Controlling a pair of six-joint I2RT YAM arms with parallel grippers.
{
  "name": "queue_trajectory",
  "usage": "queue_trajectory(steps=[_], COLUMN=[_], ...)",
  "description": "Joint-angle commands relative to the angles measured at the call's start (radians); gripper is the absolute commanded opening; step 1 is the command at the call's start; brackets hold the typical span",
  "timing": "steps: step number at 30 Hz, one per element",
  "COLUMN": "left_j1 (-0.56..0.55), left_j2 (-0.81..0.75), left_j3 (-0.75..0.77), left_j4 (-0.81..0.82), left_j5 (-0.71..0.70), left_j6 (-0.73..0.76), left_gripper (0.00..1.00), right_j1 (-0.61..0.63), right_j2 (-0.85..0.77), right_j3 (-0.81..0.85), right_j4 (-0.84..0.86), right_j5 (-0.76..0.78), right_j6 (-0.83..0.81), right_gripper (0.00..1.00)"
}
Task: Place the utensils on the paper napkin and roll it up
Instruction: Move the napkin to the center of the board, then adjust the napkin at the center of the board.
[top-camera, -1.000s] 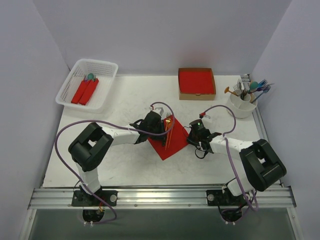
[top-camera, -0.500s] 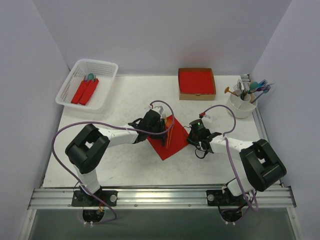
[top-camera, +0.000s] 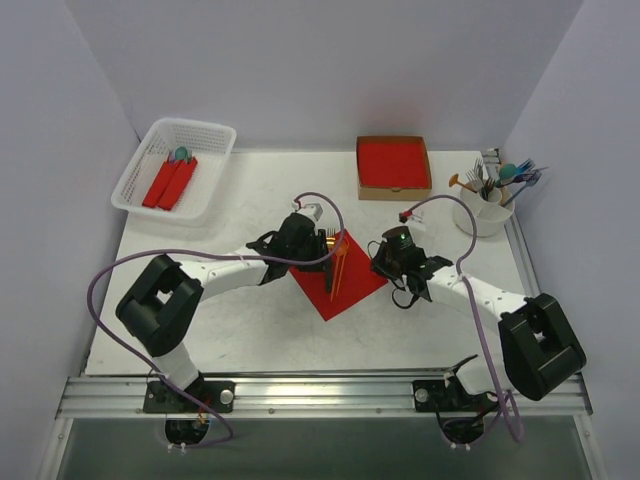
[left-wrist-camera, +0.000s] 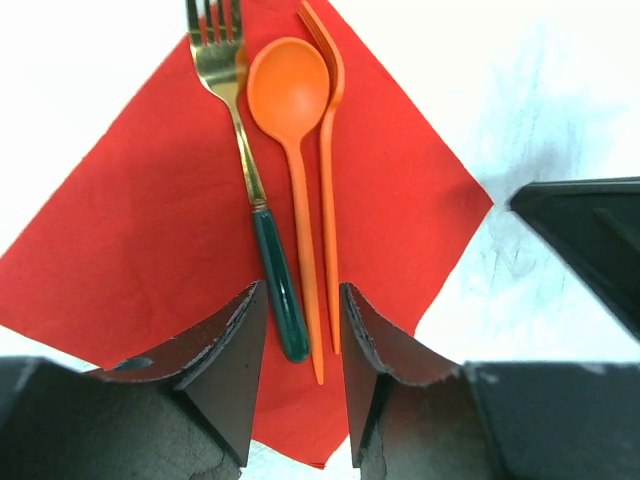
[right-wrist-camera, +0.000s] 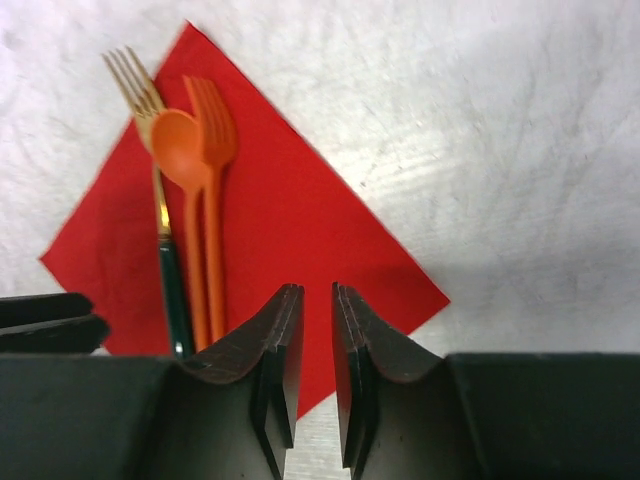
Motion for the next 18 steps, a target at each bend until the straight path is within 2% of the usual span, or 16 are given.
queue_trajectory(steps=[1,6,12,18], left_j1=[0.018,0.066,0.103,0.101], left_j2=[-0.007,-0.029,-0.021,0.031], left_j3=[0.016,-0.011,-0.037,-0.024], left_j4=[0.029,0.014,-0.019,-0.008], left_j5=[0.016,0.021,0.024,0.048], left_j6=[0.022,0.037,0.055,0.055], left_gripper=[0.43,0.42,0.35,0.24], right_j1=[0.004,0.004,0.004,0.004], right_j2=[-0.034,0.001,0.058,0.088], right_j3=[0.071,0.089,0.065,0.029], right_j4=[-0.055,-0.042,-0.034,-0.013], right_j5=[0.011,-0.042,-0.027,-0.029], right_j6=[-0.044,-0.098,-0.113,-0.102], right_gripper=[0.20,0.17,0.00,0.00])
